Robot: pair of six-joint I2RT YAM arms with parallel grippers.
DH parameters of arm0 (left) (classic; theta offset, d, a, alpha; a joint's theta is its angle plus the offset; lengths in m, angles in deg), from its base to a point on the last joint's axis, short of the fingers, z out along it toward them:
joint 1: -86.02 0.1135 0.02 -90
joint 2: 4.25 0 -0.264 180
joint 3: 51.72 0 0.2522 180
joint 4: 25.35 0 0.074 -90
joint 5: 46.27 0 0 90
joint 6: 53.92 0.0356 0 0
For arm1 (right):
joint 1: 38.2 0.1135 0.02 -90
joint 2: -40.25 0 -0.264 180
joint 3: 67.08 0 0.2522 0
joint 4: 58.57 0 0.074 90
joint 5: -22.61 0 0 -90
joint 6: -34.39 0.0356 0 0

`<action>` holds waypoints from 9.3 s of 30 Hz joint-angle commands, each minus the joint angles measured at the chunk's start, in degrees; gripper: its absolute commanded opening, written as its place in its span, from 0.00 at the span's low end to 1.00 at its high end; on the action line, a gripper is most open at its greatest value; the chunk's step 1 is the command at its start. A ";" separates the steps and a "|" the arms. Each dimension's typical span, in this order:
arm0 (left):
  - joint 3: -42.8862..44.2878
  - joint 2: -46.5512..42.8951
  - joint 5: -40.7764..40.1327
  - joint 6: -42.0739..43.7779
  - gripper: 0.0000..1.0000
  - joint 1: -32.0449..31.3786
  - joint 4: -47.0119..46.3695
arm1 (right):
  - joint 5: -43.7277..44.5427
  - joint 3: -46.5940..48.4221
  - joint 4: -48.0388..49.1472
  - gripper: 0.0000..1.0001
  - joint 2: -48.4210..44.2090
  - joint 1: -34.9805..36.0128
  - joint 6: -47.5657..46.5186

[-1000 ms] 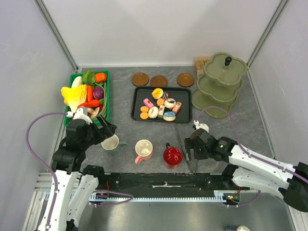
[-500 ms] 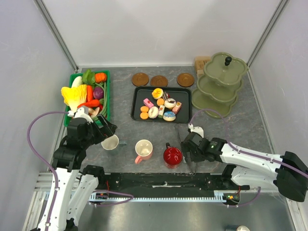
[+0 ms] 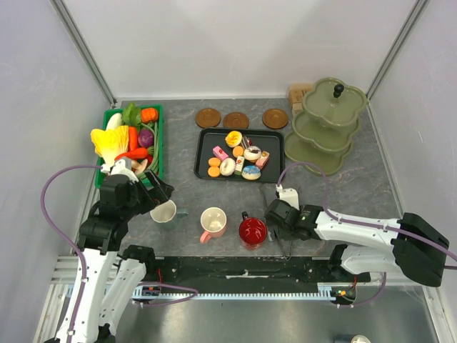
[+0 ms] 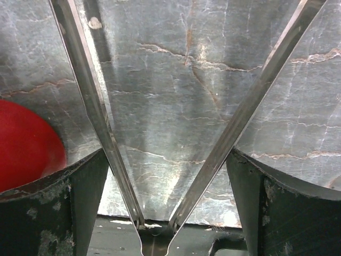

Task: Serve the afternoon tea

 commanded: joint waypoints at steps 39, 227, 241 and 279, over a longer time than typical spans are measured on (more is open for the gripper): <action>-0.19 1.01 0.58 2.29 0.99 0.36 -1.90 | 10.90 1.25 0.63 0.63 3.52 -1.15 4.51; 0.16 4.00 2.16 0.79 0.99 0.36 -4.80 | 14.15 10.14 28.94 0.60 6.95 -29.71 -8.33; -0.19 3.73 2.34 0.44 0.99 0.28 -4.62 | 6.26 8.12 23.84 0.61 -1.04 -29.71 -9.03; -0.98 3.73 2.42 -0.26 0.99 0.36 -4.45 | -19.51 32.80 18.39 0.61 14.31 -25.93 -22.48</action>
